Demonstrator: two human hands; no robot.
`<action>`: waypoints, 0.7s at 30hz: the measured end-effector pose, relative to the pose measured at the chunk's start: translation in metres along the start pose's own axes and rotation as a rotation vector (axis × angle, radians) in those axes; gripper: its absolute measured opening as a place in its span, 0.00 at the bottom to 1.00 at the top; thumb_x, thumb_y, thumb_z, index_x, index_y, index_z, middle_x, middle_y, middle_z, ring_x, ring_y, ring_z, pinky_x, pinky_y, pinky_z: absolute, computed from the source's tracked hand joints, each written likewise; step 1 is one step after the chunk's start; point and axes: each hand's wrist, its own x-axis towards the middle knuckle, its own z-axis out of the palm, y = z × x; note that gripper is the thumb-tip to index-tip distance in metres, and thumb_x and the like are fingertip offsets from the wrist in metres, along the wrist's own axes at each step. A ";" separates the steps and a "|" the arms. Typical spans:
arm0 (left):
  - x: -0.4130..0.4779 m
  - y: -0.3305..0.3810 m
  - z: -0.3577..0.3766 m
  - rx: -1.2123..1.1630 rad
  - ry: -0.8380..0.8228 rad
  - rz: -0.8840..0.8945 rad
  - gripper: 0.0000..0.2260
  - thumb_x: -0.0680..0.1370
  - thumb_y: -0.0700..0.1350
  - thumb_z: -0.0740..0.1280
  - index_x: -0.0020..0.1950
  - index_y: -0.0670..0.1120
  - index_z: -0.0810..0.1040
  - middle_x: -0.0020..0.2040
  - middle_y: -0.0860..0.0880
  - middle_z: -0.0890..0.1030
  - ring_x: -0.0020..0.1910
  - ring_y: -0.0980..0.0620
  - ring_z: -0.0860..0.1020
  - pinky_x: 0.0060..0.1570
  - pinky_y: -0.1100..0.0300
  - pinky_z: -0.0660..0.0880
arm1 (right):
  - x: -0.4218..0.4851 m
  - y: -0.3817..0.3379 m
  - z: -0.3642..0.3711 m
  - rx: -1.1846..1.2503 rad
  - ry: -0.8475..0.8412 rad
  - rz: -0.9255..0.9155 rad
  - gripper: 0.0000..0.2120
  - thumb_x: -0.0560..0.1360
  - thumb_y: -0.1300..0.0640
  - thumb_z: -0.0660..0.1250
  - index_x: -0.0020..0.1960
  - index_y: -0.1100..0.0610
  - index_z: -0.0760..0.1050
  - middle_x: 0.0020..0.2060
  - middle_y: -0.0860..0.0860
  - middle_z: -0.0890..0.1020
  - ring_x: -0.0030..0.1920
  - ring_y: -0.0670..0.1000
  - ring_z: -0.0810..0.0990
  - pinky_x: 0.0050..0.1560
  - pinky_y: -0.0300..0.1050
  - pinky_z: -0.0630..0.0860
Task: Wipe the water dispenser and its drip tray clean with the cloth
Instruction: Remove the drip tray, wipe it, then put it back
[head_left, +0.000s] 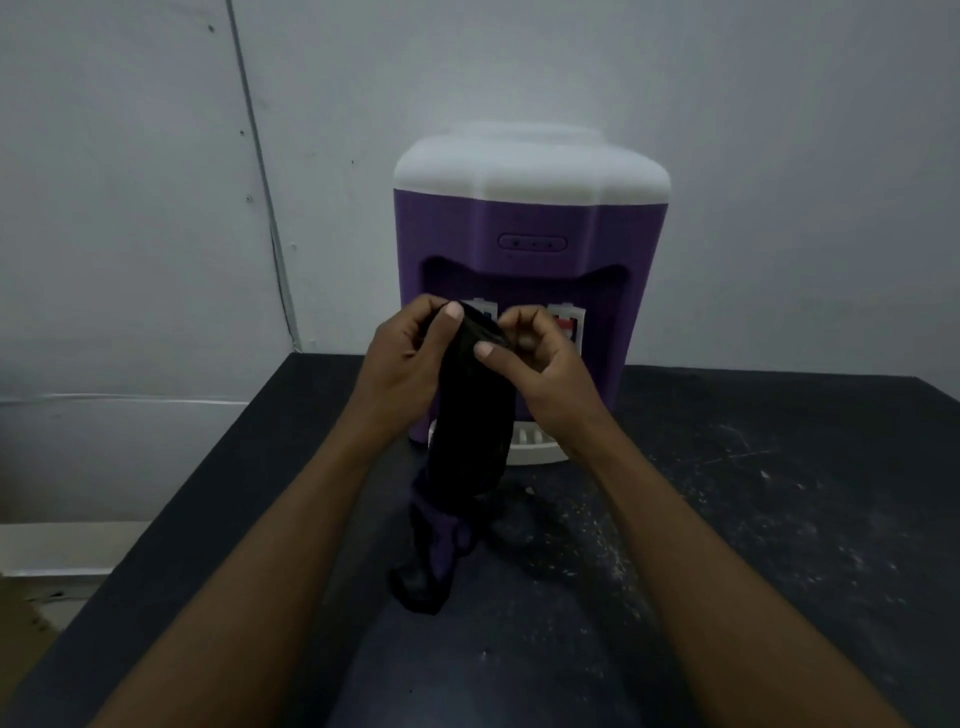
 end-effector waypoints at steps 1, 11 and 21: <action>0.006 0.008 0.001 0.022 0.023 0.025 0.11 0.85 0.47 0.61 0.50 0.44 0.78 0.41 0.47 0.80 0.41 0.47 0.80 0.41 0.52 0.78 | 0.004 -0.007 0.002 0.008 0.004 -0.009 0.10 0.80 0.61 0.71 0.60 0.61 0.74 0.48 0.53 0.82 0.50 0.49 0.84 0.52 0.42 0.81; 0.066 0.063 -0.043 0.143 0.312 0.153 0.18 0.85 0.52 0.60 0.45 0.39 0.77 0.36 0.51 0.74 0.35 0.56 0.72 0.36 0.57 0.70 | -0.004 0.002 -0.020 -0.134 -0.147 0.149 0.10 0.81 0.51 0.71 0.56 0.57 0.83 0.50 0.54 0.87 0.53 0.53 0.87 0.54 0.49 0.84; 0.060 0.039 -0.083 0.410 0.242 -0.105 0.28 0.80 0.62 0.65 0.46 0.36 0.83 0.42 0.36 0.83 0.40 0.42 0.83 0.43 0.45 0.81 | 0.000 -0.008 -0.024 0.314 0.124 0.179 0.11 0.71 0.48 0.75 0.53 0.46 0.87 0.49 0.48 0.87 0.49 0.47 0.85 0.44 0.40 0.82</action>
